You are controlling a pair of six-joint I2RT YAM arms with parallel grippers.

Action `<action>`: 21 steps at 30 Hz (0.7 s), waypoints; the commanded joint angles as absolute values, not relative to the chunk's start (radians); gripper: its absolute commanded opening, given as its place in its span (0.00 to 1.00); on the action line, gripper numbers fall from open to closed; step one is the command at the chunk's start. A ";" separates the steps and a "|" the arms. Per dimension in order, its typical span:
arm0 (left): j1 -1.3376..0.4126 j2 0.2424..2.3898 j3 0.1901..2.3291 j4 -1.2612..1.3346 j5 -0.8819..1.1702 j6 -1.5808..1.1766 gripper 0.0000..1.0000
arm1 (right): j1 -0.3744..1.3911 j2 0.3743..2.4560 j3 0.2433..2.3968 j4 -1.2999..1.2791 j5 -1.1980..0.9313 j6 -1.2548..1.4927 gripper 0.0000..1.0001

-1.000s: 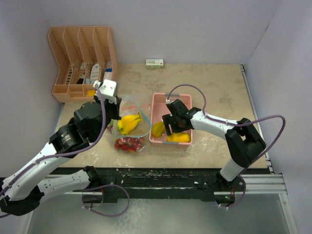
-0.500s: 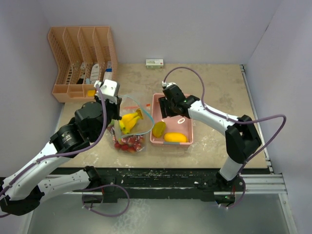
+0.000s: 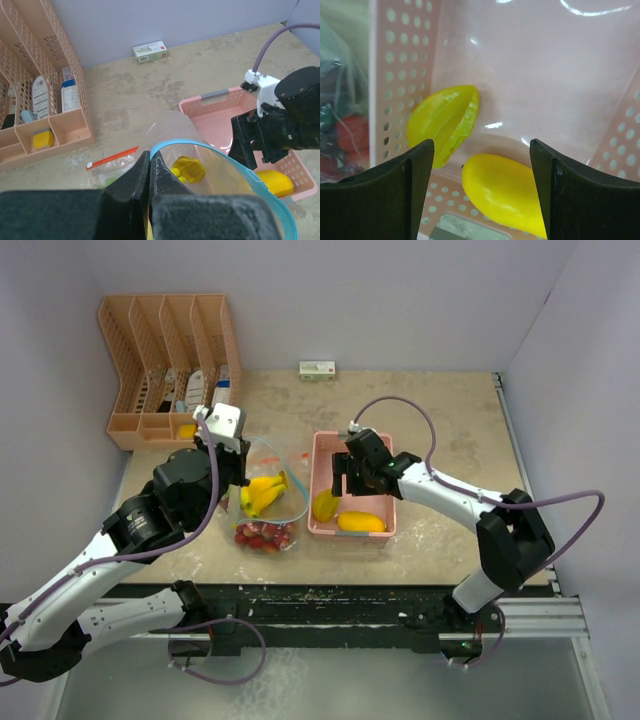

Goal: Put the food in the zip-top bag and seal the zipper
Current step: Pick up the fake fruit from the bin.

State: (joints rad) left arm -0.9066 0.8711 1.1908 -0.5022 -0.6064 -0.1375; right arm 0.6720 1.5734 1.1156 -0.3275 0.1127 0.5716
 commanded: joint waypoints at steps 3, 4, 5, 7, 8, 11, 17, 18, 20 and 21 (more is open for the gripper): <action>-0.911 0.857 1.192 -0.445 -0.600 -0.136 0.00 | 0.671 1.602 1.062 -0.200 0.025 0.698 0.80; -0.911 0.857 1.192 -0.446 -0.599 -0.138 0.00 | 0.672 1.606 1.056 -0.167 0.016 0.707 0.80; -0.910 0.856 1.192 -0.446 -0.599 -0.138 0.00 | 0.671 1.613 1.053 -0.147 0.008 0.715 0.80; -0.911 0.856 1.190 -0.446 -0.598 -0.139 0.00 | 0.671 1.634 1.053 -0.116 -0.005 0.729 0.80; -0.910 0.857 1.189 -0.446 -0.595 -0.140 0.00 | 0.672 1.648 1.056 -0.104 -0.011 0.733 0.80; -0.911 0.857 1.190 -0.449 -0.594 -0.135 0.00 | 0.673 1.701 1.065 -0.086 -0.024 0.739 0.80; -0.911 0.851 1.182 -0.447 -0.601 -0.134 0.00 | 0.674 1.744 1.057 -0.080 -0.028 0.744 0.77; -0.910 0.851 1.180 -0.446 -0.600 -0.133 0.00 | 0.675 1.742 1.052 -0.079 -0.026 0.744 0.75; -0.911 0.853 1.180 -0.444 -0.599 -0.133 0.00 | 0.675 1.740 1.047 -0.075 -0.025 0.745 0.71; -0.911 0.854 1.180 -0.444 -0.599 -0.133 0.00 | 0.674 1.740 1.045 -0.074 -0.021 0.744 0.68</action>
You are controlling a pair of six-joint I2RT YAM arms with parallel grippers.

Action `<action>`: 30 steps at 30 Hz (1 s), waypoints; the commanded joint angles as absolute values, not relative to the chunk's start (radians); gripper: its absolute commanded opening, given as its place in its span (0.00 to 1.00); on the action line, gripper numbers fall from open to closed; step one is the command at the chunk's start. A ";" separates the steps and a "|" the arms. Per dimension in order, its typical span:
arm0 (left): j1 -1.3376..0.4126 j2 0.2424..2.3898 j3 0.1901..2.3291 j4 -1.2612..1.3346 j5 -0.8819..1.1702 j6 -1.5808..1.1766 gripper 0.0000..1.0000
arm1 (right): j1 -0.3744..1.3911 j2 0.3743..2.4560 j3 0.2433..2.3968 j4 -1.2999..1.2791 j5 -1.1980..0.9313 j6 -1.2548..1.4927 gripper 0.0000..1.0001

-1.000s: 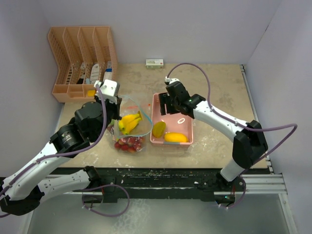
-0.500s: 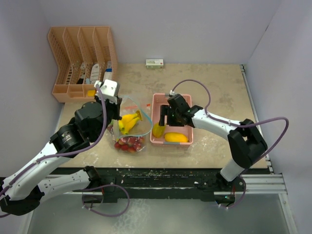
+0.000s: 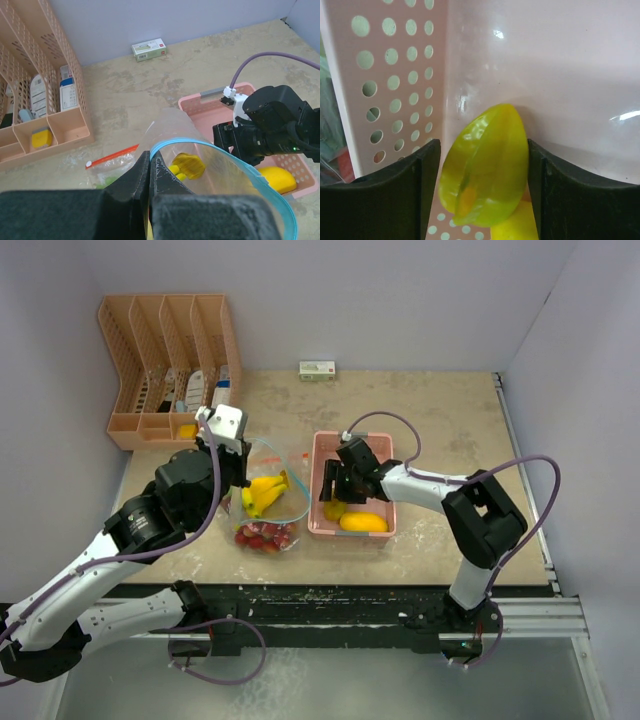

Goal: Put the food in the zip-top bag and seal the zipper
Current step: Pick up the fake fruit from the bin.

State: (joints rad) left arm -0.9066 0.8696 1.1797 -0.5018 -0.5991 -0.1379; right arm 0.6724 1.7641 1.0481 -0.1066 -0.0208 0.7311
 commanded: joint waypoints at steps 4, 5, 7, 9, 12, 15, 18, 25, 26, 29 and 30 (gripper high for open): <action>-0.911 0.856 1.183 -0.443 -0.600 -0.131 0.00 | 0.674 1.731 1.052 -0.093 -0.001 0.729 0.30; -0.911 0.857 1.184 -0.443 -0.601 -0.130 0.00 | 0.674 1.724 1.054 -0.101 -0.002 0.725 0.23; -0.910 0.859 1.186 -0.442 -0.601 -0.130 0.00 | 0.674 1.697 1.060 -0.123 0.004 0.726 0.14; -0.911 0.865 1.186 -0.442 -0.603 -0.132 0.00 | 0.674 1.656 1.070 -0.154 0.039 0.720 0.10; -0.911 0.878 1.185 -0.442 -0.606 -0.135 0.00 | 0.675 1.575 1.080 -0.203 0.089 0.699 0.10; -0.911 0.895 1.183 -0.443 -0.608 -0.142 0.00 | 0.674 1.476 1.076 -0.253 0.118 0.680 0.10; -0.911 0.912 1.180 -0.437 -0.600 -0.154 0.00 | 0.674 1.364 1.062 -0.272 0.138 0.668 0.10; -0.911 0.998 1.170 -0.405 -0.577 -0.188 0.00 | 0.674 1.134 1.109 -0.316 0.111 0.564 0.10; -0.911 1.014 1.170 -0.399 -0.574 -0.192 0.00 | 0.675 1.105 1.116 -0.305 0.060 0.533 0.10; -0.911 1.049 1.172 -0.369 -0.559 -0.194 0.00 | 0.674 1.024 1.119 -0.251 -0.070 0.501 0.09; -0.911 1.058 1.173 -0.360 -0.555 -0.196 0.00 | 0.674 1.005 1.116 -0.226 -0.112 0.498 0.09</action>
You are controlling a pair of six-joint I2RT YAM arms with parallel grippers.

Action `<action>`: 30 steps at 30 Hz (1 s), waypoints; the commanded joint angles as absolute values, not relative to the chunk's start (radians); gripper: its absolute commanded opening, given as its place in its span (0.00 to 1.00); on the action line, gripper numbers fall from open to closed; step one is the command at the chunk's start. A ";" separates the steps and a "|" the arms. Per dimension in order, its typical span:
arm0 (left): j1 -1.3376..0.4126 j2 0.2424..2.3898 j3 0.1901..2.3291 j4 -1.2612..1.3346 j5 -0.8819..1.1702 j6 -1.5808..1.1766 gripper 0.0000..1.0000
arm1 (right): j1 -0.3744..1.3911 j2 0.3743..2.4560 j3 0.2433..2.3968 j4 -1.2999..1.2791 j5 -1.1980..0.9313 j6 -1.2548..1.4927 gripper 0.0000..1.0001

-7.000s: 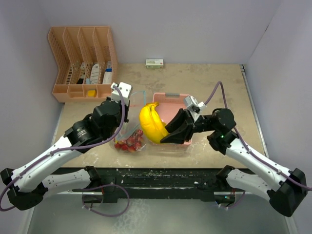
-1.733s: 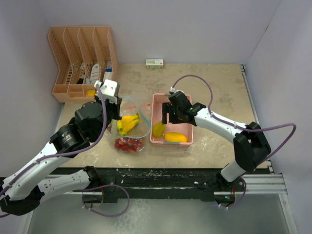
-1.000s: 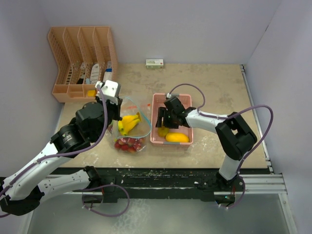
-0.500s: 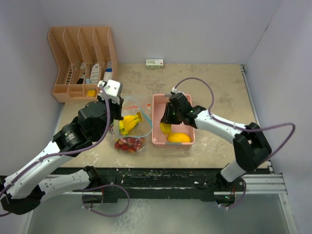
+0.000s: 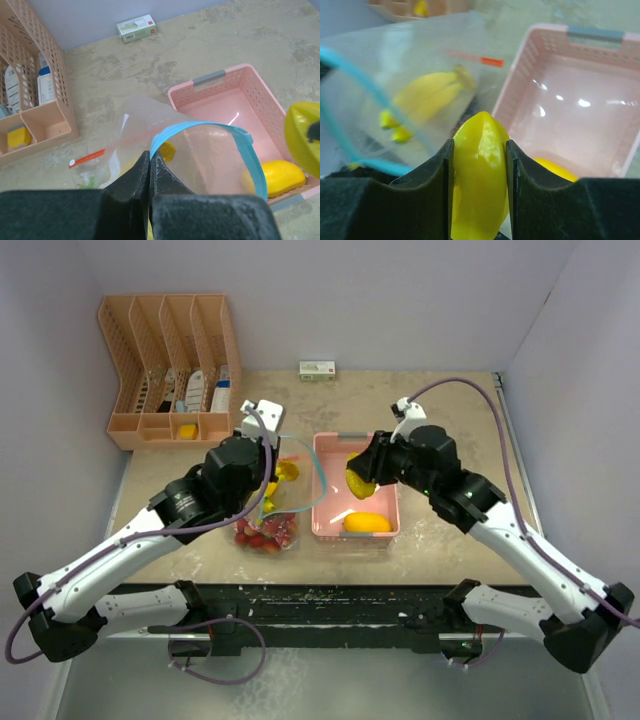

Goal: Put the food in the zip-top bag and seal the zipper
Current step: Pick up the fake fruit from the bin, then place the fake fruit in the zipper food storage bag.

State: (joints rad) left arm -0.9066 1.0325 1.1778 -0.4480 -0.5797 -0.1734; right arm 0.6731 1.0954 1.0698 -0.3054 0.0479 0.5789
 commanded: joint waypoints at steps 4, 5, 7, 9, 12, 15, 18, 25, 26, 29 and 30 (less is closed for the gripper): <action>-0.911 1.087 1.178 -0.340 -0.534 -0.198 0.00 | 0.674 0.982 1.104 -0.107 -0.250 0.518 0.09; -0.911 1.093 1.179 -0.340 -0.526 -0.200 0.00 | 0.675 0.989 1.099 -0.074 -0.278 0.527 0.09; -0.911 1.102 1.183 -0.341 -0.511 -0.203 0.00 | 0.676 1.019 1.090 -0.005 -0.330 0.547 0.08; -0.911 1.104 1.183 -0.339 -0.507 -0.207 0.00 | 0.680 1.057 1.078 0.068 -0.367 0.570 0.08; -0.911 1.097 1.180 -0.339 -0.496 -0.209 0.00 | 0.692 1.121 1.069 0.141 -0.378 0.592 0.08; -0.911 1.089 1.178 -0.341 -0.484 -0.211 0.00 | 0.710 1.183 1.085 0.187 -0.362 0.602 0.08; -0.911 1.082 1.178 -0.346 -0.485 -0.212 0.00 | 0.732 1.255 1.136 0.164 -0.327 0.583 0.08; -0.911 1.050 1.186 -0.345 -0.458 -0.222 0.00 | 0.758 1.345 1.169 0.131 -0.090 0.606 0.07; -0.911 1.048 1.185 -0.343 -0.448 -0.226 0.00 | 0.766 1.355 1.175 0.136 -0.032 0.614 0.07; -0.911 1.052 1.184 -0.340 -0.431 -0.233 0.00 | 0.805 1.388 1.199 0.146 0.167 0.639 0.13; -0.910 1.054 1.182 -0.339 -0.431 -0.233 0.00 | 0.820 1.403 1.209 0.153 0.224 0.641 0.17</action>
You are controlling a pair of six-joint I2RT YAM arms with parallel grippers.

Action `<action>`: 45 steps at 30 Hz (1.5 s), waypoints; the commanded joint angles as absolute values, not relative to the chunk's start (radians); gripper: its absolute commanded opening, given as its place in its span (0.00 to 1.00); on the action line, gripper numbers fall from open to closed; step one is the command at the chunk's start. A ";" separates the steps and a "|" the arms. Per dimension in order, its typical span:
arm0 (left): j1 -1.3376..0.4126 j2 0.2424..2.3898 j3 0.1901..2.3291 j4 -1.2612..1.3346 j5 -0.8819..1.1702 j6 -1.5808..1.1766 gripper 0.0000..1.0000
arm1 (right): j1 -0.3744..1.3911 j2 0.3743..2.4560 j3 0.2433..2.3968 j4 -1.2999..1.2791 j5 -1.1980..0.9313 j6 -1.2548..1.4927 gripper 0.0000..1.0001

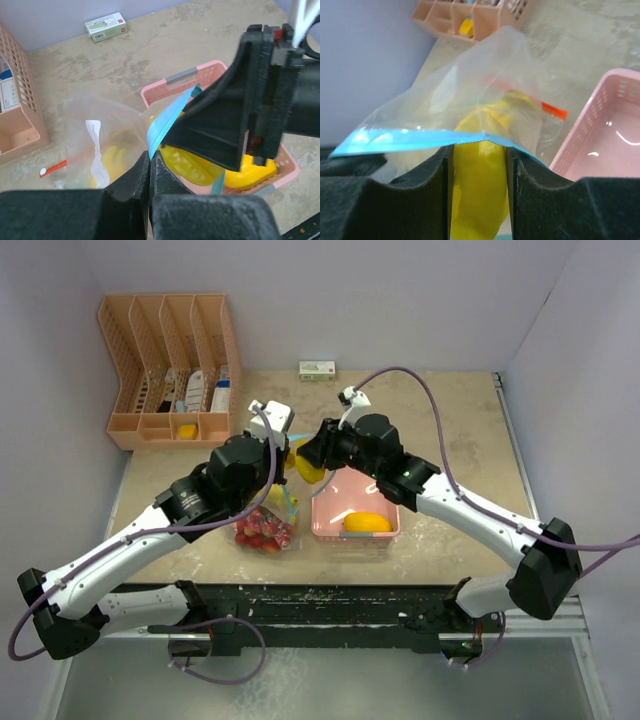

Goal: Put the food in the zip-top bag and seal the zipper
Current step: Place the fake fruit in the zipper food storage bag, then pick up the fake fruit from the bin.

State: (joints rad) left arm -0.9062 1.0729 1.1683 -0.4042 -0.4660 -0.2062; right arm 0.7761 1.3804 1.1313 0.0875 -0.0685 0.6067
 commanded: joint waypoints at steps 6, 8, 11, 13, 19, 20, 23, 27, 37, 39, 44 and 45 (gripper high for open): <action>-0.911 1.074 1.168 -0.324 -0.441 -0.230 0.00 | 0.862 1.489 1.292 0.175 0.240 0.625 0.47; -0.911 1.079 1.167 -0.322 -0.452 -0.226 0.00 | 0.880 1.489 1.306 0.166 0.234 0.610 0.62; -0.911 1.082 1.169 -0.314 -0.463 -0.220 0.00 | 0.909 1.471 1.322 0.110 0.256 0.581 0.79; -0.911 1.084 1.170 -0.310 -0.465 -0.218 0.00 | 0.920 1.445 1.311 0.081 0.264 0.572 0.81; -0.911 1.089 1.187 -0.323 -0.496 -0.204 0.00 | 0.953 1.282 1.187 0.011 0.247 0.561 0.80; -0.911 1.086 1.190 -0.329 -0.506 -0.200 0.00 | 0.955 1.230 1.158 -0.004 0.219 0.551 0.79; -0.911 1.074 1.192 -0.332 -0.520 -0.191 0.00 | 0.956 1.090 1.048 -0.042 0.119 0.509 0.77; -0.911 1.063 1.183 -0.326 -0.528 -0.193 0.00 | 0.955 0.893 0.904 -0.083 0.020 0.515 0.81; -0.910 1.044 1.162 -0.315 -0.493 -0.205 0.00 | 0.941 1.147 0.979 -0.555 0.367 0.684 0.98; -0.911 1.041 1.160 -0.315 -0.488 -0.206 0.00 | 0.925 1.224 0.997 -0.559 0.385 0.690 1.00; -0.911 1.020 1.161 -0.322 -0.481 -0.208 0.00 | 0.832 1.317 0.986 -0.509 0.333 0.672 1.00; -0.911 1.014 1.160 -0.323 -0.481 -0.209 0.00 | 0.803 1.320 0.963 -0.478 0.298 0.664 1.00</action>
State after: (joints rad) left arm -0.9062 1.0592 1.1625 -0.3820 -0.4980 -0.2134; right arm 0.8803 1.3373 0.9554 -0.5133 0.3042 0.6605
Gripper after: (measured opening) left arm 0.007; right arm 0.998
